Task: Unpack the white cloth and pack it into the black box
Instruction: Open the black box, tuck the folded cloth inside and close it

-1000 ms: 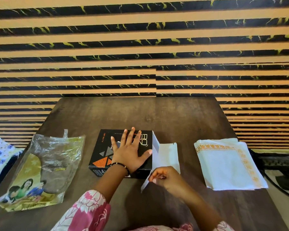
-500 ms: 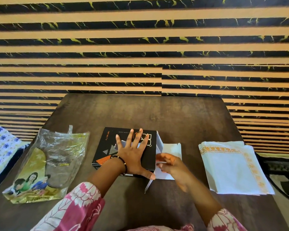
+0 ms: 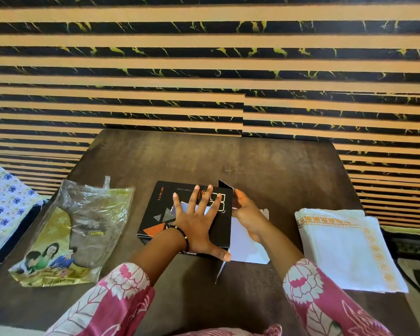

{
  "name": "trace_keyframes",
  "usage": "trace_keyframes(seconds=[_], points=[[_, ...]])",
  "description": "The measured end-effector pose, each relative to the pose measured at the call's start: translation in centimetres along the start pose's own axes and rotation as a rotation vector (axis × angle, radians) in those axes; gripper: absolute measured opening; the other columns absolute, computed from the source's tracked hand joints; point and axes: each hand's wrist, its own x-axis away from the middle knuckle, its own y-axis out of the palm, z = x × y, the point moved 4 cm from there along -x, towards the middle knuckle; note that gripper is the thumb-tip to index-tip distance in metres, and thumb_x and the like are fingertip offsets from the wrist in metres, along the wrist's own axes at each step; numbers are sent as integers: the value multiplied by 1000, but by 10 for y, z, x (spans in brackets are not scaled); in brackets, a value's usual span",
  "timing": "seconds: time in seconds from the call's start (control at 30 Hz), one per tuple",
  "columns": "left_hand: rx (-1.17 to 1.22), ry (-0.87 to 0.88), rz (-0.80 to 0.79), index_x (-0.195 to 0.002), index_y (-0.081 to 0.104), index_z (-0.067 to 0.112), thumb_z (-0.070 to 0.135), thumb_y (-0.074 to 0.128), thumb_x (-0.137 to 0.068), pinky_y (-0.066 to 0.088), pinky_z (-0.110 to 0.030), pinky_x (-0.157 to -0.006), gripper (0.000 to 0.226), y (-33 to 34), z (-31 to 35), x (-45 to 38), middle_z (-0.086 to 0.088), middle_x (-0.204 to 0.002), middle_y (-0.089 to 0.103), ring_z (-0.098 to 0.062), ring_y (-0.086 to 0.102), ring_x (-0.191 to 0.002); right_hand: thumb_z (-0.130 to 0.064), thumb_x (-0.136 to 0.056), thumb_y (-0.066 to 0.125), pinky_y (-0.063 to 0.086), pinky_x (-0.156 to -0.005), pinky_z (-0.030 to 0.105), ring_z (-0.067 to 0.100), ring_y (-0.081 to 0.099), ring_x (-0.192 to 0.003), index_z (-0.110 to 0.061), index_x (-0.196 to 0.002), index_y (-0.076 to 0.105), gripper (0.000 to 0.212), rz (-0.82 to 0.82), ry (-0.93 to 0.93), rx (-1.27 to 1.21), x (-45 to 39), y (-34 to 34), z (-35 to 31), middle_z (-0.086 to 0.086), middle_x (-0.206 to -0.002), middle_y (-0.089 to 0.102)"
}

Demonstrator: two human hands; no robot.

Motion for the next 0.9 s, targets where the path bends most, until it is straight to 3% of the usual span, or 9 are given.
trace_keyframes(seconds=[0.2,0.33,0.4,0.6,0.7,0.8,0.9], points=[[-6,-8,15,-141,-24,29,95,36,-41,-19,-74,-98,133,0,-2,0,-1,-145,-40,-33,-35,-135,-15,-91,54,38,-103,38,21,36,-134,-29,-141,30,57,4,13,39,4,-3,3,0,-145,41],[-8,-10,26,-141,-24,30,102,19,-24,-20,-72,-96,144,1,-5,-2,-1,-146,-39,-32,-33,-136,-9,-92,50,38,-94,28,18,40,-130,-27,-141,28,57,45,-15,126,18,-15,-4,-4,-146,38],[2,1,41,-141,-22,30,101,7,-22,-18,-74,-98,142,2,-4,-3,2,-141,-41,-32,-32,-137,-15,-92,53,39,-96,30,19,43,-129,-27,-141,28,56,124,-41,281,32,-31,-3,-4,-147,39],[32,-1,71,-142,-20,32,102,12,-28,-11,-75,-101,137,5,-5,-3,0,-151,-32,-31,-28,-139,-28,-88,56,38,-103,41,29,43,-128,-21,-141,25,62,500,-66,850,84,-88,12,6,-140,46],[22,0,71,-142,-20,33,102,12,-27,-9,-76,-101,137,4,-5,-4,2,-149,-34,-31,-27,-139,-45,-86,52,29,-109,45,34,27,-136,-11,-141,20,72,699,123,1029,103,-117,31,15,-147,32],[14,4,67,-142,-20,33,102,13,-28,-8,-76,-101,137,3,-5,-4,2,-149,-34,-31,-28,-139,-63,-78,51,20,-112,51,41,12,-141,-7,-144,3,98,656,378,1118,104,-130,63,18,-154,10],[10,9,60,-143,-18,32,102,12,-31,-9,-76,-101,135,2,-5,-3,0,-152,-30,-31,-28,-139,-61,-78,53,22,-111,54,44,13,-140,-5,-143,-2,102,634,387,1243,97,-131,74,19,-155,6]])
